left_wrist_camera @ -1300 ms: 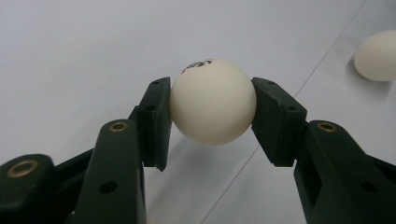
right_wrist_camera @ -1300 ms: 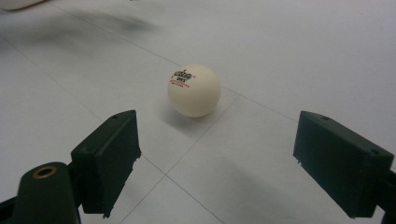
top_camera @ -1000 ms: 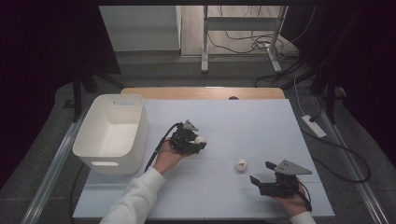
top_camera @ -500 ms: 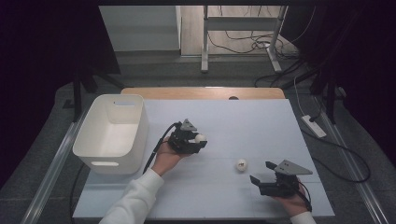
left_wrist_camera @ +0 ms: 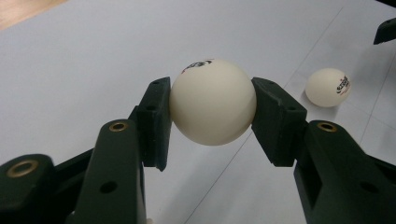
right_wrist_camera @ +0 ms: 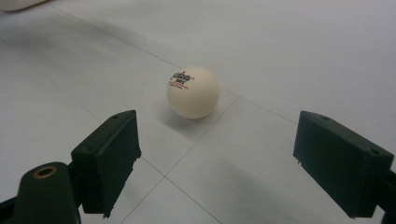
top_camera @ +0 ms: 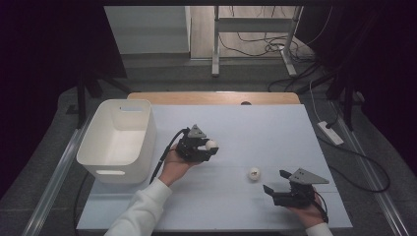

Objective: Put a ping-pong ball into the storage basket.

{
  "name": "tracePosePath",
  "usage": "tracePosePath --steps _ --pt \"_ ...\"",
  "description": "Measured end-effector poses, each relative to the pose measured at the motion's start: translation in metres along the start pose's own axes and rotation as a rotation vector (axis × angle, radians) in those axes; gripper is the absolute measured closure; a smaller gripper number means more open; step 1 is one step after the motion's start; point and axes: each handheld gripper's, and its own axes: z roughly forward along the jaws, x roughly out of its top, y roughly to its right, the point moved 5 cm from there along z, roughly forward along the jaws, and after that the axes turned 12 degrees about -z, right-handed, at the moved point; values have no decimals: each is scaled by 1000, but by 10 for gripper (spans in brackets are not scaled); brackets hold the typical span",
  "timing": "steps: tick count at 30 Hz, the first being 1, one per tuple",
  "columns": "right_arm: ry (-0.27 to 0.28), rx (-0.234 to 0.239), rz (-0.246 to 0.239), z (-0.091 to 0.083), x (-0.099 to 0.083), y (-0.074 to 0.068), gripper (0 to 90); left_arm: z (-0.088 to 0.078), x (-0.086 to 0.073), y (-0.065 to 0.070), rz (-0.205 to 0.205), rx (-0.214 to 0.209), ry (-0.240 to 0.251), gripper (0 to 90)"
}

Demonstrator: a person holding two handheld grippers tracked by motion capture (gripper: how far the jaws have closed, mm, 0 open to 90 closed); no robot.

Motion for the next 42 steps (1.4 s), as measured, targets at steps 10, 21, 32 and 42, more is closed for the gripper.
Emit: tracePosePath --steps 10,21,32,42 --pt "-1 -1 0 0 0 0 141 -8 3 -4 -31 -28 27 509" --pt "1 -6 2 0 0 1 141 -17 6 -5 -45 -41 59 508" --pt "2 -6 4 0 0 1 141 -23 9 -4 -44 -42 87 509" --pt "1 -5 3 0 0 1 141 -33 15 -4 -42 -38 116 508"
